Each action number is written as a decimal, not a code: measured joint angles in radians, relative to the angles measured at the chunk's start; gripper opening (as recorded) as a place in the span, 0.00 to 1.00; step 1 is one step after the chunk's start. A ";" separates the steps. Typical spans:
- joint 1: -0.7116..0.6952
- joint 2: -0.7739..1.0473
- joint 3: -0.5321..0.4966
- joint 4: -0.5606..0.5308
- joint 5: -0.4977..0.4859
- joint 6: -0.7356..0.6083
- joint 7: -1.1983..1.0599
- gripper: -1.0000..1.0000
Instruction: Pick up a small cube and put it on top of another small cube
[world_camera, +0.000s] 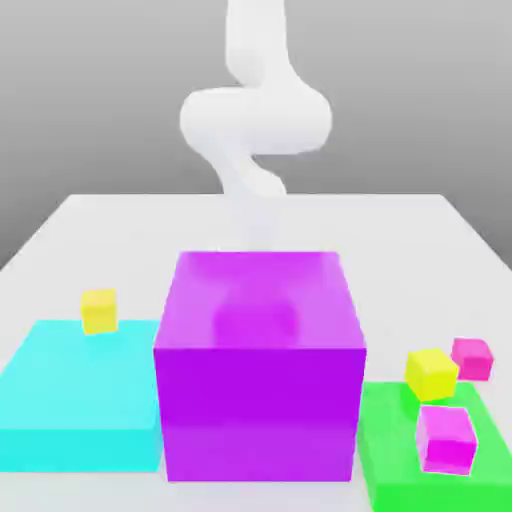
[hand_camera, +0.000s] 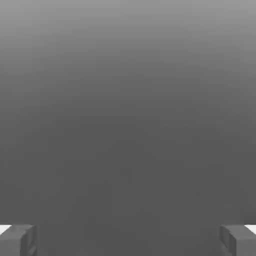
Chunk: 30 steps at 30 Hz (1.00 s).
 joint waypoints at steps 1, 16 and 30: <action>0.030 0.039 0.009 -0.016 0.006 0.021 -0.029 0.50; 0.379 0.583 0.217 -0.232 0.022 0.318 -0.380 0.50; 0.674 1.059 0.123 -0.288 -0.294 0.615 -0.309 0.00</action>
